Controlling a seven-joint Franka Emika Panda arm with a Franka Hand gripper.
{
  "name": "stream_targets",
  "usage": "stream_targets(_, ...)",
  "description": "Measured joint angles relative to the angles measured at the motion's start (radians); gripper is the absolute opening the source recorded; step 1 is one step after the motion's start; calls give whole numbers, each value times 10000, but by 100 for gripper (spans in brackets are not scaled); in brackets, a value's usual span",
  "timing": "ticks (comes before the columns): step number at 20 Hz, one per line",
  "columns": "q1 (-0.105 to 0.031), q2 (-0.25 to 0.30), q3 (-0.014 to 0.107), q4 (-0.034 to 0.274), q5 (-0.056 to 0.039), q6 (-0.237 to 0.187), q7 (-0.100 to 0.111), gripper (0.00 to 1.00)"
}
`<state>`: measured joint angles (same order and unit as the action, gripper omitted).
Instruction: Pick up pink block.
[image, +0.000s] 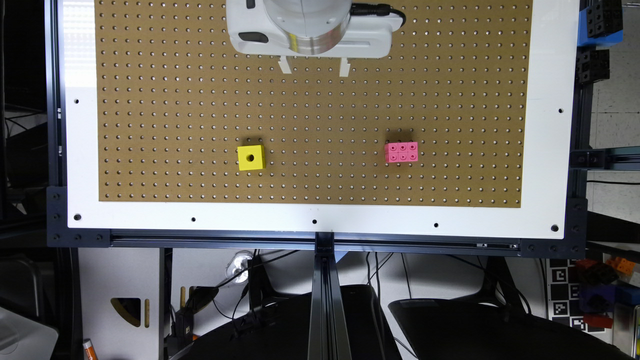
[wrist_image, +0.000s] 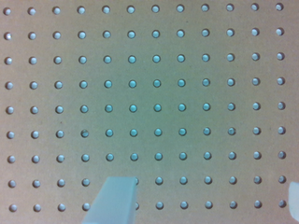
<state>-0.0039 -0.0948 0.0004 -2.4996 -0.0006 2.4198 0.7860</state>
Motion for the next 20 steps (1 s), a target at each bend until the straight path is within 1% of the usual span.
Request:
stream_targets(6, -1, 0, 7, -17, 0, -3, 0, 100)
stream_targets(8, 5, 0, 69, 9, 0, -2, 26, 100)
stream_targets(9, 17, 1, 131, 48, 1, -1, 70, 100)
stream_targets(11, 63, 27, 330, 181, 1, -1, 264, 100)
stream_targets(13, 76, 153, 543, 397, 1, 0, 460, 100)
stream_targets(14, 76, 289, 652, 564, 1, 0, 566, 100)
stream_targets(15, 77, 469, 737, 753, 1, 1, 640, 100)
stream_targets(18, 76, 1036, 930, 1334, 1, 2, 808, 100)
stream_targets(19, 78, 1237, 1008, 1539, 1, 2, 880, 100)
stream_targets(20, 79, 1465, 1115, 1768, 1, 1, 980, 100)
